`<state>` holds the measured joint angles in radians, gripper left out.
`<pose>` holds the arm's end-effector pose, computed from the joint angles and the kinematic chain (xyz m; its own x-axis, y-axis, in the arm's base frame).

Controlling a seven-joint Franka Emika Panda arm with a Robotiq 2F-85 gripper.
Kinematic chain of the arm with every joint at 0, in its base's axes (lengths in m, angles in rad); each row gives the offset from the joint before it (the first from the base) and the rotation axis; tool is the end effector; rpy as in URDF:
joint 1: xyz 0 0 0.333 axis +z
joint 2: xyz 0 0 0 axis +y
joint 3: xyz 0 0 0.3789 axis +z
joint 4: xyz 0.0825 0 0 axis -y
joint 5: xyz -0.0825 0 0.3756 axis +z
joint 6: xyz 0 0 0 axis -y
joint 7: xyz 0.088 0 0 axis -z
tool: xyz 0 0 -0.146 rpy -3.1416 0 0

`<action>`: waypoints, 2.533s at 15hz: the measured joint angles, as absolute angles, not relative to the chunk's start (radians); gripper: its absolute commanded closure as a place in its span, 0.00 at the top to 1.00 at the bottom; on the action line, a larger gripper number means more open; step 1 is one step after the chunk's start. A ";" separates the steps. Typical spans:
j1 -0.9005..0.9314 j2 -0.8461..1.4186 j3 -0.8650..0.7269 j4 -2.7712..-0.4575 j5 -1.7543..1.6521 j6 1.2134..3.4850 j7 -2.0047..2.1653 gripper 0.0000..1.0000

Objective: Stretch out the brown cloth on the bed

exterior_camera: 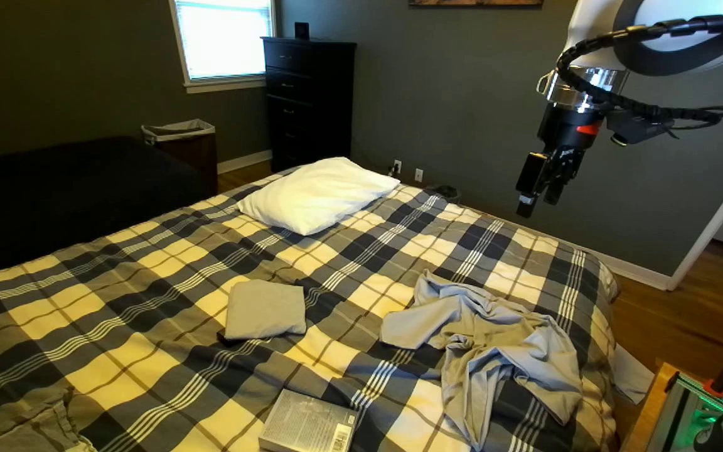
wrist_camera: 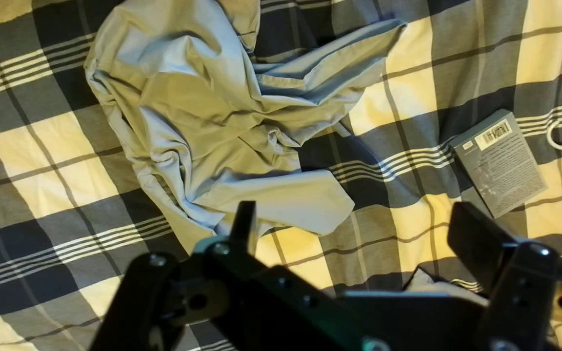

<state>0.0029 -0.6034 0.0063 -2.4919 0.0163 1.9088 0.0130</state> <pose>0.3264 0.0050 0.5087 0.9997 -0.0102 0.0201 -0.0100 -0.9999 -0.0122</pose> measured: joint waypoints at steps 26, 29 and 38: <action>0.003 -0.603 0.006 -2.492 0.016 1.909 0.013 1.00; -0.001 -0.602 0.006 -2.491 0.016 1.909 0.020 1.00; -0.114 -0.367 -0.205 -2.481 -0.074 2.131 -0.282 1.00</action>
<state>-0.1143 -0.3667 -0.2051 -2.4813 -0.0742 2.1309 -0.2816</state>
